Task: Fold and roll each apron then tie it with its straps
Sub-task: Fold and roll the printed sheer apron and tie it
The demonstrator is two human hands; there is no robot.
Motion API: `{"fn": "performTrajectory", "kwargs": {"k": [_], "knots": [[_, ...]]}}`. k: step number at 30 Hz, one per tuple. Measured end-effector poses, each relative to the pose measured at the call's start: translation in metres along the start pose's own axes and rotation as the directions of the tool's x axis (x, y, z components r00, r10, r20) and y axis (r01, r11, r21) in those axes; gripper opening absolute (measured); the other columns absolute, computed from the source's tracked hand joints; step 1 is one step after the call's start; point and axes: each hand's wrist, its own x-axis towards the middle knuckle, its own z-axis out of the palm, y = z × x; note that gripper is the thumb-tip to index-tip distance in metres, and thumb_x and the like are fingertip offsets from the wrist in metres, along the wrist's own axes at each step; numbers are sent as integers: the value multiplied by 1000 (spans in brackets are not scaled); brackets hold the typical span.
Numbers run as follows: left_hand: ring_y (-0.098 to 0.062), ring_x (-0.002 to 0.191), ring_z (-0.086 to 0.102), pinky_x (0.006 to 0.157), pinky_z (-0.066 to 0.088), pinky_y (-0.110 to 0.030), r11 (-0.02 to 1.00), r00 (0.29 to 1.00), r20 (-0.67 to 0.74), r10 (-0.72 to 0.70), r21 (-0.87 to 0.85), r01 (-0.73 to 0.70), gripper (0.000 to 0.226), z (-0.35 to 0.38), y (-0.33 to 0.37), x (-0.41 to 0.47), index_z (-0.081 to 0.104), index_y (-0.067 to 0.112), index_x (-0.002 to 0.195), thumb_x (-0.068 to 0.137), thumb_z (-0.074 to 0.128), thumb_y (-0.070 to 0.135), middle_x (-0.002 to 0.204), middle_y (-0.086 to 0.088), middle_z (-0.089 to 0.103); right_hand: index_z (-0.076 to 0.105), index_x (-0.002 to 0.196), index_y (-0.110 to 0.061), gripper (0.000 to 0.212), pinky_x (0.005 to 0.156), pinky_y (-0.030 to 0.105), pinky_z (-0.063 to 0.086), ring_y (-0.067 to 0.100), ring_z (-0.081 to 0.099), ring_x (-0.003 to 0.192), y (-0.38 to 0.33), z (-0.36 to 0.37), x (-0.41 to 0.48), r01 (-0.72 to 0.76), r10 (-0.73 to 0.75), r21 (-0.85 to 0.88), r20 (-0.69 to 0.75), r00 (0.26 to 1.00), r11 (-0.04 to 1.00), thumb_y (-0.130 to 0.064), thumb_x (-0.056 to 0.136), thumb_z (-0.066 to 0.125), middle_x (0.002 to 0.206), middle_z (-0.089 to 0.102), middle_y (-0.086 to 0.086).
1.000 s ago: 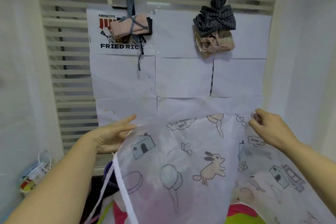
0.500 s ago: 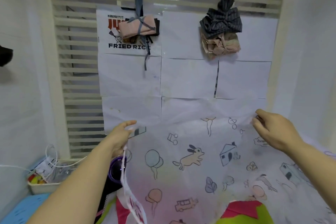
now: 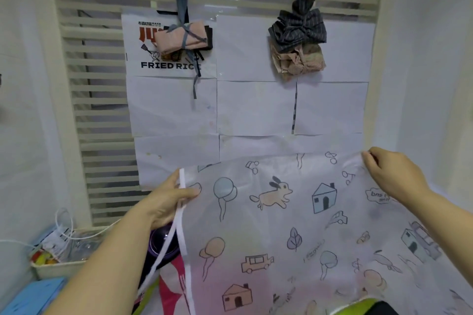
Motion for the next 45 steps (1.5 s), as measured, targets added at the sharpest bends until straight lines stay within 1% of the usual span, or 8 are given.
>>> {"fn": "performTrajectory", "kwargs": {"k": [8, 13, 19, 24, 33, 36, 40, 45], "knots": [[-28, 118, 52, 91, 38, -29, 663, 774, -357, 522, 741, -106, 34, -7, 31, 20, 57, 9, 126, 95, 47, 2, 131, -12, 57, 43, 73, -13, 33, 51, 33, 31, 29, 47, 60, -22, -2, -4, 308, -307, 9, 87, 948, 951, -33, 99, 41, 58, 48, 0], [-36, 132, 26, 112, 12, -58, 192, 753, -425, 503, 904, 382, 46, -17, 43, 24, 60, 29, 122, 88, 47, 1, 144, -12, 36, 49, 67, -17, 36, 56, 35, 38, 20, 48, 55, -56, -10, -1, 417, -430, 105, 232, 872, 903, -36, 98, 45, 54, 51, -2], [-11, 146, 7, 115, -13, -46, 204, 936, 268, 226, 927, -314, 83, 59, 23, 1, 17, 41, 149, 81, 60, 62, 150, 15, 24, 53, 63, -24, 35, 59, 27, 42, 6, 51, 54, -101, -11, -2, 408, -494, 305, 304, 815, 861, -35, 96, 51, 48, 54, -10], [-27, 103, 57, 96, 42, -36, 126, 931, 253, 264, 948, -293, 25, 48, 5, 16, 63, 23, 102, 87, 52, 6, 100, -1, 66, 51, 64, -15, 37, 52, 26, 31, 11, 36, 50, -107, -10, -3, 416, -527, 350, 336, 781, 840, -43, 84, 67, 49, 41, -7], [-32, 90, 60, 70, 48, -35, -222, 797, 321, 513, 946, -237, 34, 29, 57, 35, 66, 26, 107, 84, 52, 4, 96, -6, 68, 48, 60, -19, 23, 57, 29, 40, 24, 53, 64, -54, 9, -1, 269, -123, -134, 644, 755, 954, -17, 76, 65, 64, 53, 0], [-30, 82, 58, 64, 45, -34, -341, 830, 333, 448, 921, -187, 5, 26, 70, 36, 56, 18, 93, 92, 52, 17, 90, -6, 63, 49, 58, -25, 30, 64, 28, 45, 25, 58, 75, -44, 9, 6, 222, -9, -249, 648, 762, 943, -14, 83, 63, 76, 56, 1], [-26, 78, 54, 56, 35, -30, -355, 917, 330, 223, 904, -239, 41, 35, 76, 37, 44, 17, 81, 83, 63, 54, 76, 1, 50, 59, 85, -14, 10, 66, 30, 40, 26, 54, 77, -39, 10, 16, 171, 93, -427, 530, 843, 888, -7, 88, 52, 77, 51, 2], [-26, 91, 57, 67, 39, -28, -551, 987, 123, 99, 833, -48, 19, 45, 79, 35, 54, 18, 97, 89, 65, 31, 100, -4, 57, 41, 72, -16, 24, 71, 26, 35, 18, 47, 73, -49, 0, 24, 81, 226, -603, 415, 881, 793, -1, 89, 45, 68, 37, -5]]}}
